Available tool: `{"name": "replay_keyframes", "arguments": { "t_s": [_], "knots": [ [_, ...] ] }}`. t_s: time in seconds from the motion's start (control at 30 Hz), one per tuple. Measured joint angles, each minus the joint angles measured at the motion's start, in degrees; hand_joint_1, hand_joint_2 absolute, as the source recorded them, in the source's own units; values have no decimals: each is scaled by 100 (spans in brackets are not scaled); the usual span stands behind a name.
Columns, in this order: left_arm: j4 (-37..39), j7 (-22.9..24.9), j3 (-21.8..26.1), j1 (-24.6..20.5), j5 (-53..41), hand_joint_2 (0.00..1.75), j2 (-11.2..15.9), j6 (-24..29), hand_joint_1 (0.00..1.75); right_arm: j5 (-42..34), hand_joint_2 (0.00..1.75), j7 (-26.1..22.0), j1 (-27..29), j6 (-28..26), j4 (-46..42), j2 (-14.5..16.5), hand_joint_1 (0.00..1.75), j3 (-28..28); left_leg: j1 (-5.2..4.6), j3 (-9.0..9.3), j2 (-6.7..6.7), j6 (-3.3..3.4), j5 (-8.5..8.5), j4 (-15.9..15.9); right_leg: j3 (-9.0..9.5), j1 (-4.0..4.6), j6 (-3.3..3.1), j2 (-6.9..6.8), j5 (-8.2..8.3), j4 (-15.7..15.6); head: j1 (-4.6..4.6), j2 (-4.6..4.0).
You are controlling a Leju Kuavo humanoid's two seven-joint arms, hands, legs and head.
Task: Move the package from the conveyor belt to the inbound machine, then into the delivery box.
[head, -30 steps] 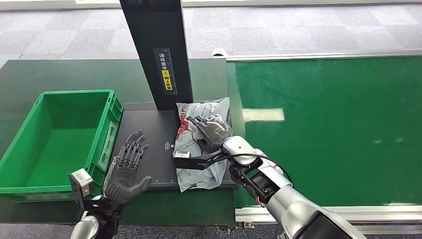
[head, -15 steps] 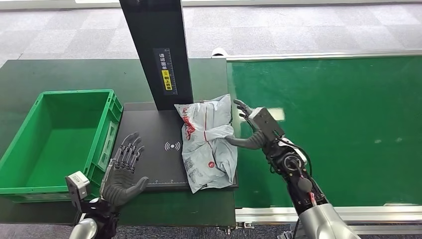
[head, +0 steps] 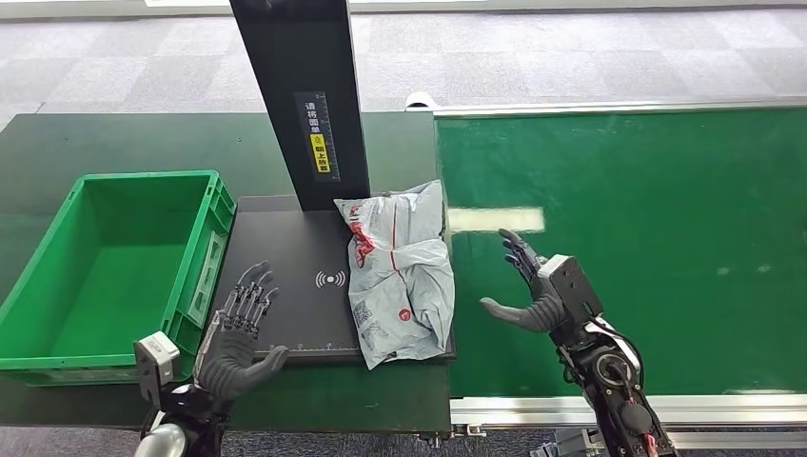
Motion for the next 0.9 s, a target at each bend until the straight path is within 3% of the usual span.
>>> {"name": "replay_keyframes", "arguments": {
  "t_s": [0.3, 0.47, 0.63, 0.77, 0.9],
  "knots": [
    [251, 96, -274, -319, -666, 175, -32, 606, 0, 419, 175, -76, 511, -233, -310, -43, 0, -93, 0, 2, -2, 0, 0, 0, 0, 0, 0, 0, 0, 0, 0, 0],
    [814, 149, -699, -1027, -1297, 175, -70, 1353, 0, 703, 175, -231, 570, -327, -313, 14, 0, -80, 0, 4, 0, 1, 4, 1, 4, 0, 0, -1, 3, 0, 0, 0],
    [1632, 760, -1285, -1953, -2765, 175, -113, 2479, 0, 791, 175, -250, 470, -314, -283, 74, 0, -75, 0, 2, -5, 3, 8, 2, 6, -1, 0, -4, 5, 0, -1, 0],
    [2437, 1197, -1774, -2618, -3422, 175, -206, 2669, 0, 815, 175, -250, 310, -296, -196, 123, 0, -71, -1, 2, -2, 3, 8, 2, 6, -1, 1, -4, 6, 1, 0, 0],
    [2912, 1370, -2055, -2849, -3613, 175, -266, 2674, 0, 815, 175, -225, 262, -284, -154, 134, 0, -71, -1, 0, -3, 3, 7, 3, 1, -1, 2, -3, 6, 1, -1, 0]
  ]
}}
